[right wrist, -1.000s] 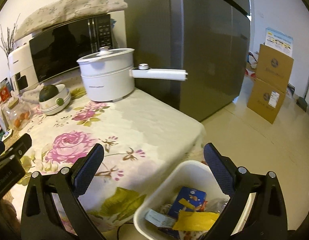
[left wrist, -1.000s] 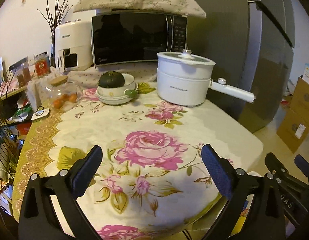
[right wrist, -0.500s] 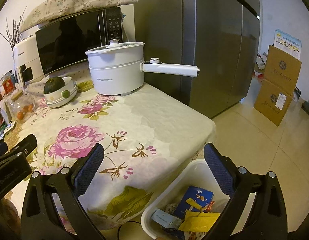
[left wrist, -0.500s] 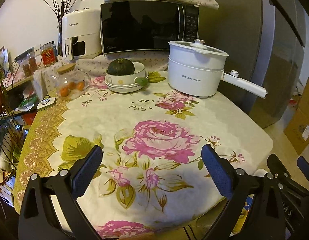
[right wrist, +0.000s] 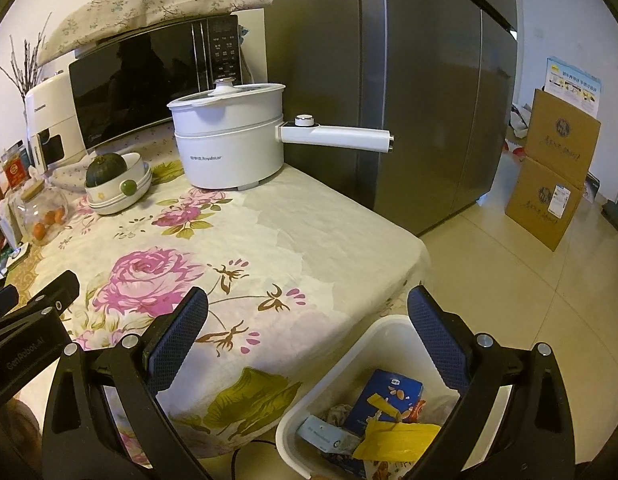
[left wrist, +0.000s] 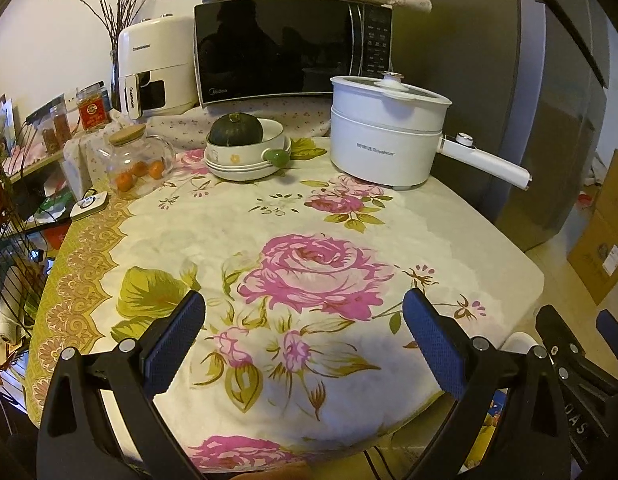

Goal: Collect trash

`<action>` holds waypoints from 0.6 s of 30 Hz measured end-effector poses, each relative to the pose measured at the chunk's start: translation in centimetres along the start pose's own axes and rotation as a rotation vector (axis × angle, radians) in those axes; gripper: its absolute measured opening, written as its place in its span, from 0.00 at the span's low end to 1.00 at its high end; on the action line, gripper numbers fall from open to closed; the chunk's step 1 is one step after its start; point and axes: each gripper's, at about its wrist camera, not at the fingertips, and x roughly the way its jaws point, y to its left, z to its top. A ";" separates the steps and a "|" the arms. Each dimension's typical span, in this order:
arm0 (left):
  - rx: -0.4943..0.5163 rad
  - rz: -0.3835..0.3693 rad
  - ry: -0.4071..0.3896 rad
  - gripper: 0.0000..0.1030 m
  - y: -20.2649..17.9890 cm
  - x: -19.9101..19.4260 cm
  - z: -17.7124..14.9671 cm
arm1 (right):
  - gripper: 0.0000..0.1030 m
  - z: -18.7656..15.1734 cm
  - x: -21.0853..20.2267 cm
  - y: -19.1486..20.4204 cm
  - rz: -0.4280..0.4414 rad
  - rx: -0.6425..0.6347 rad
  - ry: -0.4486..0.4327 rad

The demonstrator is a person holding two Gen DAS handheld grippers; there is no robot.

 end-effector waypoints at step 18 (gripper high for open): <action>0.006 -0.016 0.024 0.93 -0.4 0.3 -0.3 | 0.93 0.1 -0.1 -0.5 -0.039 -0.004 -0.032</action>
